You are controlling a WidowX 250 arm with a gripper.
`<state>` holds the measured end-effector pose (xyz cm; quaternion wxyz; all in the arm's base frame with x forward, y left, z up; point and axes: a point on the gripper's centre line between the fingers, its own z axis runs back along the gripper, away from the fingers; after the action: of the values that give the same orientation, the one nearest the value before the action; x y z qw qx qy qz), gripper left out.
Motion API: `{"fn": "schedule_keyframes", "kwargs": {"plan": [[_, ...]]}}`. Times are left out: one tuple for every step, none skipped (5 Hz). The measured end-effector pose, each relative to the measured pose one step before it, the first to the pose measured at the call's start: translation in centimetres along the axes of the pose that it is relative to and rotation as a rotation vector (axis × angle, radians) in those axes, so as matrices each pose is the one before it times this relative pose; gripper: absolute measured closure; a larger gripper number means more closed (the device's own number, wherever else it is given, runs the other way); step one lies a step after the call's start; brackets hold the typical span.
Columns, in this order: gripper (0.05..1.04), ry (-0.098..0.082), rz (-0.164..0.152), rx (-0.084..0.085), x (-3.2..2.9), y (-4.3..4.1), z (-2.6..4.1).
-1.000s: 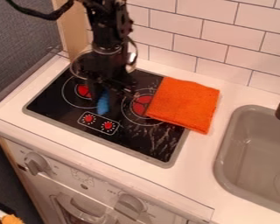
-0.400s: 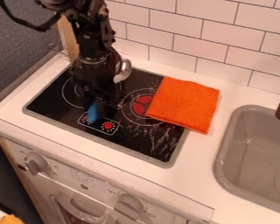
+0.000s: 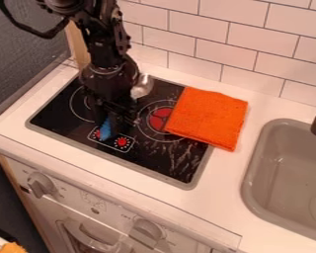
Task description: Put the blue spoon between the center of burners
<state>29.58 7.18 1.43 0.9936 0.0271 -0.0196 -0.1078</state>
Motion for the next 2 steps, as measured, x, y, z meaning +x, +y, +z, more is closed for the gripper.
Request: {"fn": "schedule_keyframes", "kwargs": {"plan": [[0.623, 0.0166, 0.0147, -0.0136, 0.078, -0.909, 0.061], [0.528, -0.0032, 0.0244, 0.0003, 0.195, 0.071, 0.166]]}}
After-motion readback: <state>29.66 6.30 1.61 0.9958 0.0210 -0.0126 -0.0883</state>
